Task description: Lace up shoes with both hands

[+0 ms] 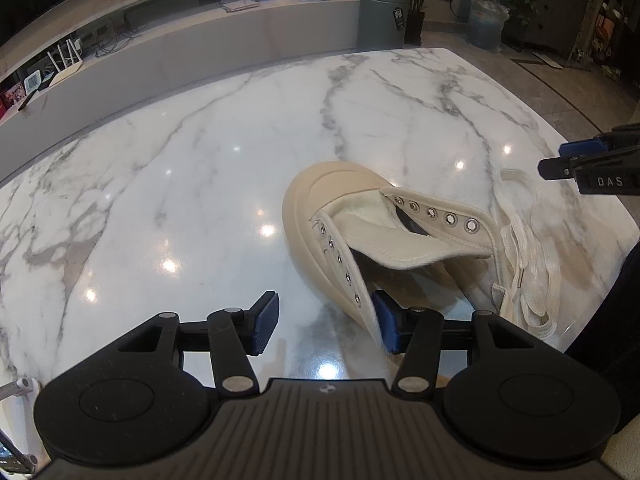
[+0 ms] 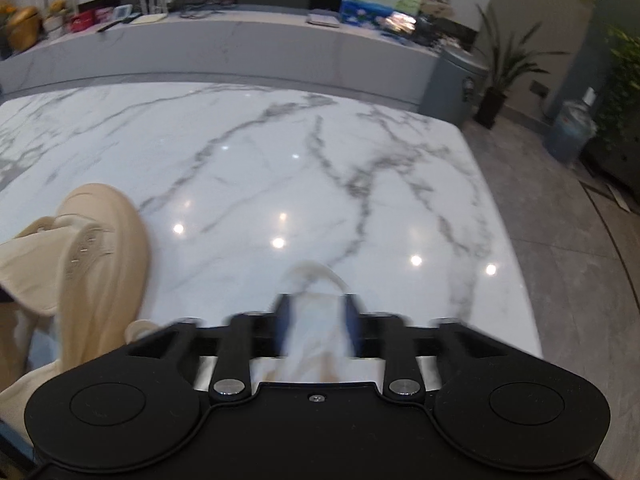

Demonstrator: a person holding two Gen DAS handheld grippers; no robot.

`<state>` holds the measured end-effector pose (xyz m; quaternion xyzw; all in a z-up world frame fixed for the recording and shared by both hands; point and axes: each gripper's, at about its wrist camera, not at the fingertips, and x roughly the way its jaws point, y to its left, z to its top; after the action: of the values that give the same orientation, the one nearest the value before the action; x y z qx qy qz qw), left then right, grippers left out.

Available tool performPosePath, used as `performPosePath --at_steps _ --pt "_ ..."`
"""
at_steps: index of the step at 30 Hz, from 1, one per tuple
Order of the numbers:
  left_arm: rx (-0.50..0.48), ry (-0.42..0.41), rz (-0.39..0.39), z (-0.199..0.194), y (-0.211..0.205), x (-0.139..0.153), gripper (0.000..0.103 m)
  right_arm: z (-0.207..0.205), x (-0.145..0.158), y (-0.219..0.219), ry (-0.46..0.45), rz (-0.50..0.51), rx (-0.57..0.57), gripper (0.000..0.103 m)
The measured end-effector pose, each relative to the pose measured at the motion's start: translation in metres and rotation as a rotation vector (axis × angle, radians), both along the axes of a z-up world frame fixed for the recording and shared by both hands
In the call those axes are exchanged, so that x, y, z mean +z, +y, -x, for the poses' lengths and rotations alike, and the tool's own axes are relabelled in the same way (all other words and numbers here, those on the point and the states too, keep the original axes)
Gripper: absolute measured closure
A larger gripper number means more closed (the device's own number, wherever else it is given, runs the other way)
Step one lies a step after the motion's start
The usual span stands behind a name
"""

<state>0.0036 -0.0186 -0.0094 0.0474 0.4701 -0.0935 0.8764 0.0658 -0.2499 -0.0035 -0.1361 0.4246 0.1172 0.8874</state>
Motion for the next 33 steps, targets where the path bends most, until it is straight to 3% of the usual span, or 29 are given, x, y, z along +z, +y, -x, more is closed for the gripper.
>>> performPosePath --at_steps 4,8,12,18,23,33 --pt "-0.012 0.004 0.011 0.003 -0.001 0.001 0.053 0.013 0.013 0.012 -0.015 -0.071 0.107 0.065" --pt "-0.017 0.013 0.041 0.006 0.001 0.002 0.058 0.038 0.033 0.036 0.000 -0.231 0.349 0.065" --pt "-0.033 0.015 0.060 0.008 0.001 0.003 0.068 0.058 0.038 0.065 -0.018 -0.223 0.529 0.065" --pt "-0.056 0.011 0.091 0.009 -0.001 0.002 0.082 0.057 0.020 0.093 -0.015 -0.169 0.603 0.068" --pt "-0.071 -0.001 0.089 0.009 -0.004 0.002 0.089 0.057 0.013 0.105 -0.060 -0.143 0.640 0.096" --pt "-0.047 -0.009 0.084 0.003 0.007 0.005 0.095 0.057 0.004 0.106 0.056 -0.119 0.676 0.100"
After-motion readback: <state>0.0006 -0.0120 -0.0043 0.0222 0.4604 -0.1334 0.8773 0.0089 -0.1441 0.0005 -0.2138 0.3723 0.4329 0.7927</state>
